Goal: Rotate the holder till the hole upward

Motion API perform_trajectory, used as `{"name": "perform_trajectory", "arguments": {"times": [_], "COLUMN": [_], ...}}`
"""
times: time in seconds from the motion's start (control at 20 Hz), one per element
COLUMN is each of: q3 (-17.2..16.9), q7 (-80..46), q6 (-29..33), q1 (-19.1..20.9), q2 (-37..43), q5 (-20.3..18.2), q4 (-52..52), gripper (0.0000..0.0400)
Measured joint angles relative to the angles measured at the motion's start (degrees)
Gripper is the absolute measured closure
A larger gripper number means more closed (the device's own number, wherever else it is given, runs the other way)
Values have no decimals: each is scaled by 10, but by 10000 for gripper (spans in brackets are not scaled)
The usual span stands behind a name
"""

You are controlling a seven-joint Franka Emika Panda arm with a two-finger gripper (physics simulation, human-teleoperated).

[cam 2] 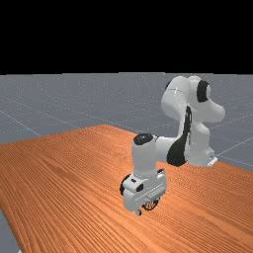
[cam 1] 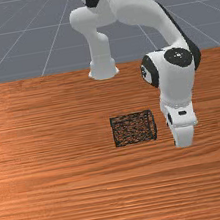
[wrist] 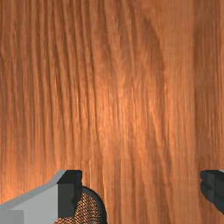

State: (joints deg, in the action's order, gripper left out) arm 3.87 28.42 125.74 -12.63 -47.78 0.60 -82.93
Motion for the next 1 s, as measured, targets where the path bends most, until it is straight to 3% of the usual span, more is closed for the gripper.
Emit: {"name": "perform_trajectory", "arguments": {"times": [0.15,0.2,0.6,0.65,0.7,0.75,0.8,0.85,0.9,1.0], "q3": [-2,11,-8,-5,-37,-106,-132,-170,-42,-65], "q7": [0,16,-24,-22,-64,-127,-119,-113,-88,-130], "q6": [36,92,215,206,152,-19,-107,-141,139,102], "q1": [-1,11,-15,-13,-47,-116,-137,-158,-73,-112], "q2": [-23,-19,72,74,65,-7,-54,-81,57,43], "q5": [2,-10,11,8,43,119,145,131,53,81], "q4": [-6,-37,-227,-228,-204,-75,20,70,-187,-158], "gripper": [0,0,0,0,0,0,0,0,0,0]}}
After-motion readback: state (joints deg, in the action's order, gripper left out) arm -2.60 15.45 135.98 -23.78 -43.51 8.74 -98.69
